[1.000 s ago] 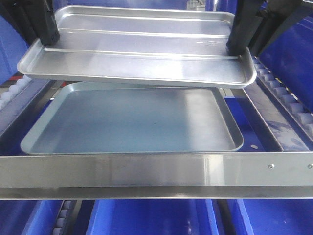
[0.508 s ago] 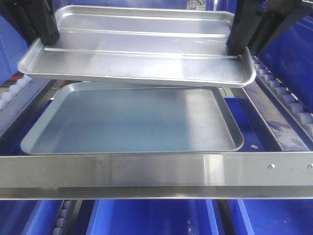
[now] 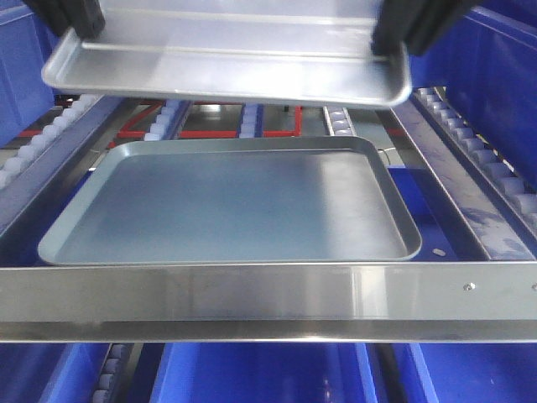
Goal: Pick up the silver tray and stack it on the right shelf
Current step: 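Lower the silver tray into the grey-blue tray and open both grippers, then raise both grippers away from the stacked trays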
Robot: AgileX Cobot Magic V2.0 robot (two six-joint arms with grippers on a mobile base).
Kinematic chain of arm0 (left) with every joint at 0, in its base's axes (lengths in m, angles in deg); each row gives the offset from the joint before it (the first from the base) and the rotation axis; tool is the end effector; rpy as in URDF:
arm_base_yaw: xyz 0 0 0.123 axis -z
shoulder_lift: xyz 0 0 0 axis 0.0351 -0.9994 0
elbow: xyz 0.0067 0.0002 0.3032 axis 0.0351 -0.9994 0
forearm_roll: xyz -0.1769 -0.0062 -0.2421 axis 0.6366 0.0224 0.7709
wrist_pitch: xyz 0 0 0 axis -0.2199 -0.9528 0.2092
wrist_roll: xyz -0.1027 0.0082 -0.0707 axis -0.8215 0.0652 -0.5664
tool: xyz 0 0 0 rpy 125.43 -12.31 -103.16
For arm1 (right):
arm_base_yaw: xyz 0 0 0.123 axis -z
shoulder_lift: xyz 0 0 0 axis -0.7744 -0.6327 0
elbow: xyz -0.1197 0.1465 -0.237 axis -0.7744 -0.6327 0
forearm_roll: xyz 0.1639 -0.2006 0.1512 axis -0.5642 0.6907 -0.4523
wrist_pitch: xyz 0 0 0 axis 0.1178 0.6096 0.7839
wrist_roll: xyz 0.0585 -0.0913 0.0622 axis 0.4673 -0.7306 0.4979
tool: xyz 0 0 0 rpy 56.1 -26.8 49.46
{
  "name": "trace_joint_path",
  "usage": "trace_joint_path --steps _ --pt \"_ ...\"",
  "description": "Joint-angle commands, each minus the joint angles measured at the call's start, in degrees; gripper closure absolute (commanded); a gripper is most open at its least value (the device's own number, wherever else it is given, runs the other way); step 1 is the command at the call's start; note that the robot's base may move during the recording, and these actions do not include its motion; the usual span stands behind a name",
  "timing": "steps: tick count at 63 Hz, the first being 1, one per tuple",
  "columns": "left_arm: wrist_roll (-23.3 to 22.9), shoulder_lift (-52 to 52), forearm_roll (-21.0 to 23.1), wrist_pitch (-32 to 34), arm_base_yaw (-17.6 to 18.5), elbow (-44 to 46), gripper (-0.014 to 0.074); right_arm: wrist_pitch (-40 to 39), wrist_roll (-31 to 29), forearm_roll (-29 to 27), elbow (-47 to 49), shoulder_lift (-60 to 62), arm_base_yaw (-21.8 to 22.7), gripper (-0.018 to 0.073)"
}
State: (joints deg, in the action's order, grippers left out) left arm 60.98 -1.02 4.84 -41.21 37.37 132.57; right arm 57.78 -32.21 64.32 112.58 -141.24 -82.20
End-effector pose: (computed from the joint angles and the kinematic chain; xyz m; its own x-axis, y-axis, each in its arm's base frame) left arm 0.3256 -0.1989 0.3540 -0.7916 0.1322 -0.5965 0.1974 0.9793 -0.0449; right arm 0.3217 0.1911 0.3349 -0.8218 -0.0509 -0.5675 -0.2003 0.9582 0.2041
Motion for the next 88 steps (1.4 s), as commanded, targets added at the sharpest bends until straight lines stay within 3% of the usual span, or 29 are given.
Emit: trace_joint_path --steps 1,18,49,54,61,70,77,88 --pt "0.33 -0.36 2.28 7.51 -1.40 2.64 0.0691 -3.79 -3.24 -1.45 5.13 -2.01 -0.27 0.0503" --pt "1.94 -9.64 2.91 8.50 -6.79 2.64 0.0691 -3.06 -3.24 -0.75 10.00 -12.34 3.03 0.0503" --pt "3.45 -20.11 2.94 14.26 -7.90 2.72 0.0686 -5.19 -3.25 -0.48 10.06 -22.11 6.27 0.0499" --pt "3.45 -20.37 3.21 15.00 -8.32 2.72 0.0629 -5.77 -3.25 -0.35 10.06 -22.11 6.27 0.0489" --pt "3.45 -20.37 4.21 15.80 -9.10 2.72 0.0437 -6.06 -3.78 -0.31 10.06 -22.11 6.27 0.0371" --pt "3.45 -20.37 4.26 15.81 -9.37 2.86 0.0187 -6.12 -3.80 -0.28 10.11 -22.11 6.27 0.0078" --pt "3.45 -20.37 4.27 15.68 -9.37 2.86 0.0162 -6.12 -3.80 -0.21 10.11 -22.11 6.27 -0.0076" --pt "3.45 -18.74 4.91 14.39 -9.37 2.86 0.0190 -5.80 -3.80 -0.21 10.11 -20.49 6.27 -0.0033"
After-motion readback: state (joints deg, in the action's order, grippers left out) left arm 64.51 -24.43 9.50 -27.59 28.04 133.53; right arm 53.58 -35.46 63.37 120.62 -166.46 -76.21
